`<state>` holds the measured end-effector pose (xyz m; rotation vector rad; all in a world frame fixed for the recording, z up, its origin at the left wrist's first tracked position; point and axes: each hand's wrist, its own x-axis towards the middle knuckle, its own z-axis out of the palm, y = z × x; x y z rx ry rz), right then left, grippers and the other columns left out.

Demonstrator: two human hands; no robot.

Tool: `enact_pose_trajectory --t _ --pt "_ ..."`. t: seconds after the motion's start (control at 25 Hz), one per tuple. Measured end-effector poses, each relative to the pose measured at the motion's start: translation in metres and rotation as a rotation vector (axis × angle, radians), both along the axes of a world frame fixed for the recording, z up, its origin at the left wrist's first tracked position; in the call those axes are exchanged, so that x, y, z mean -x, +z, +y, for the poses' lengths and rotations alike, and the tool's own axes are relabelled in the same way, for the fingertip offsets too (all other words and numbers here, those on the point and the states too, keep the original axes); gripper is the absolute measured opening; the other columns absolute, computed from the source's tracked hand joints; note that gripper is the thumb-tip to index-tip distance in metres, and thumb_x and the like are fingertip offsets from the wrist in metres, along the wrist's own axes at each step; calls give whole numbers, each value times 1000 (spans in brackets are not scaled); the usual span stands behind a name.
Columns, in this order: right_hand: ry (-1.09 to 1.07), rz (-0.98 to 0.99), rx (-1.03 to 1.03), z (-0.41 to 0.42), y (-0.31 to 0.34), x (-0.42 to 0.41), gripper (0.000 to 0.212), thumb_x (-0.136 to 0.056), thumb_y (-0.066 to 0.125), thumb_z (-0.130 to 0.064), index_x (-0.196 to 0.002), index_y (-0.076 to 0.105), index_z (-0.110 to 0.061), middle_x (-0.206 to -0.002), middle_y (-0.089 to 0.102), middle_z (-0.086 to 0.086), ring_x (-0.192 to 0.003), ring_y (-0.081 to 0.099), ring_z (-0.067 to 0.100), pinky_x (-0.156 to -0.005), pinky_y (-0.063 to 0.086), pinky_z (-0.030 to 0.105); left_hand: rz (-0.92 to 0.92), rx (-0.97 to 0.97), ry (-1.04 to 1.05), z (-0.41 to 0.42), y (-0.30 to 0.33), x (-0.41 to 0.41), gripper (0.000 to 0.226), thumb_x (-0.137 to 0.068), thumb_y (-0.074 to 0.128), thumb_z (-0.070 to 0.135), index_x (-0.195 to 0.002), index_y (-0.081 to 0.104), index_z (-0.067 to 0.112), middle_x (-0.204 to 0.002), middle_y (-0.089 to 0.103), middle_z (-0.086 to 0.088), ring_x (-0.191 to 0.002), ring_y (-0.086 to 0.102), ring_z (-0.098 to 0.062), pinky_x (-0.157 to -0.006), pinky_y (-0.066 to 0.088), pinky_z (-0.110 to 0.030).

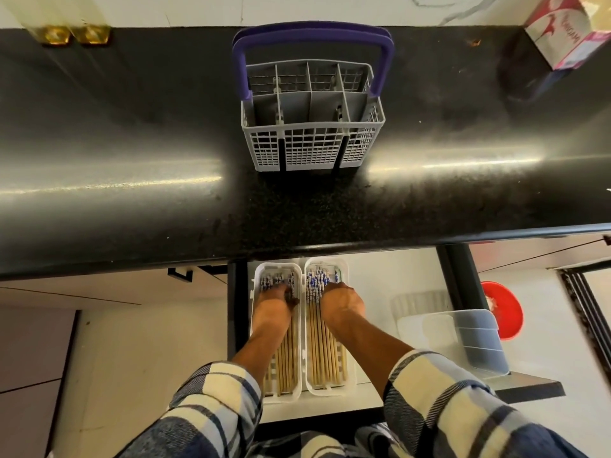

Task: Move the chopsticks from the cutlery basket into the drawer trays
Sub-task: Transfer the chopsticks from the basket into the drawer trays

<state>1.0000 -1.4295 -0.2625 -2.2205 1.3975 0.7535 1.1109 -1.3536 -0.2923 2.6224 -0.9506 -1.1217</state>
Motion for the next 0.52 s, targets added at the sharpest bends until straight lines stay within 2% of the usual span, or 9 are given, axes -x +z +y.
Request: enact_pose_trajectory --t 0.12,0.2,0.32,0.4,0.52 --pt "93 -46 7 1 0 3 17 -96 57 -12 -111 62 -6 -96 68 10 -85 69 22 -79 59 32 -4 22 10 7 2 1 35 -97 52 22 -131 49 30 -103 57 -3 -78 57 -14 -63 51 -26" --pt "169 -116 -15 1 -2 8 18 -97 53 -18 -113 61 -11 -95 66 8 -84 67 21 -80 59 34 -50 49 -21 12 7 1 41 -96 53 22 -135 47 31 -106 62 -5 -88 63 -19 -73 58 -31" --pt "163 -241 -28 1 -2 21 19 -100 45 -28 -108 58 -17 -93 65 3 -82 65 19 -79 57 34 -97 124 -39 19 15 5 46 -96 56 28 -139 43 31 -110 66 -5 -99 65 -22 -83 56 -32" --pt "158 -349 23 5 0 32 24 -100 44 -37 -110 57 -20 -100 67 2 -87 65 20 -80 57 35 -115 185 -45 25 19 8 47 -96 54 34 -142 42 31 -117 67 -4 -108 63 -22 -90 55 -35" --pt "205 -531 136 20 11 60 34 -99 44 -46 -119 58 -22 -116 66 -2 -103 62 15 -86 54 30 -133 379 -79 44 30 9 50 -97 47 47 -143 43 28 -134 59 0 -127 51 -18 -106 46 -39"
